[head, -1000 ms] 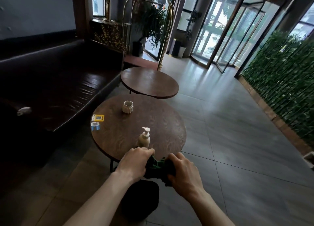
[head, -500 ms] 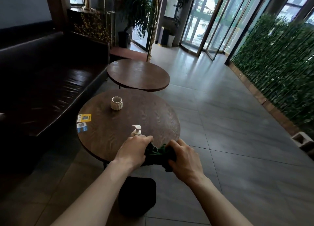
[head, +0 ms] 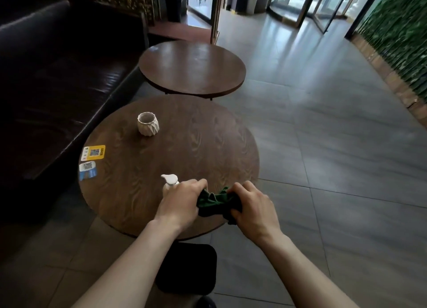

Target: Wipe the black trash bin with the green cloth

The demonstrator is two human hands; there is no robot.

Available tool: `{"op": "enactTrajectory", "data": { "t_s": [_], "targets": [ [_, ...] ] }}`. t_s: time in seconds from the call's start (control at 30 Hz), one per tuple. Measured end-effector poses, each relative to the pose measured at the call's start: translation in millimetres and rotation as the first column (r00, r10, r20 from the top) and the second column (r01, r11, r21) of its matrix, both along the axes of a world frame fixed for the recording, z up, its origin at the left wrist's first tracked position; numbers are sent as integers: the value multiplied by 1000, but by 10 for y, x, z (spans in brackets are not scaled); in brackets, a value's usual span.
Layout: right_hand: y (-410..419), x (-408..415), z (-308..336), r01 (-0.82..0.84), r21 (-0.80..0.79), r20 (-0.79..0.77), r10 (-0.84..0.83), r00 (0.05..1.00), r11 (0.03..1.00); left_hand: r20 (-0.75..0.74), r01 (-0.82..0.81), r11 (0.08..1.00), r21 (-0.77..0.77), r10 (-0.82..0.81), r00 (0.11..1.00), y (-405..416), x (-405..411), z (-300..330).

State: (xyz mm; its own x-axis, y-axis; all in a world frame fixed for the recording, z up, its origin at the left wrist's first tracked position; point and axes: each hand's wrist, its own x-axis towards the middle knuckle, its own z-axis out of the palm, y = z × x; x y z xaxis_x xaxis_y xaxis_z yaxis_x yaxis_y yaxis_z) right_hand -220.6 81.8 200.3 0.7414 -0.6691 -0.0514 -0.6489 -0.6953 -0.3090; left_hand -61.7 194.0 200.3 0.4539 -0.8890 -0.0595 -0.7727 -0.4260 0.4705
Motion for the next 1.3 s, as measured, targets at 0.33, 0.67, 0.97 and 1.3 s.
{"op": "enactTrajectory", "data": {
  "t_s": [0.33, 0.67, 0.97, 1.3],
  "targets": [
    [-1210, 524, -856, -53, 76, -17, 54, 998, 996, -10, -57, 996, 71, 58, 998, -1074, 407, -841],
    [-1530, 730, -1972, -115, 161, -69, 128, 989, 980, 87, -110, 972, 209, 94, 992, -1415, 580, -1810],
    [-1549, 514, -2630, -194, 206, -163, 229, 960, 959, 27, 30, 891, 453, -47, 999, -1244, 440, -2420],
    [-1560, 409, -2352, -145, 261, -218, 204, 954, 954, 16, 53, 865, 499, -70, 997, -1254, 421, -2211]
  ]
}}
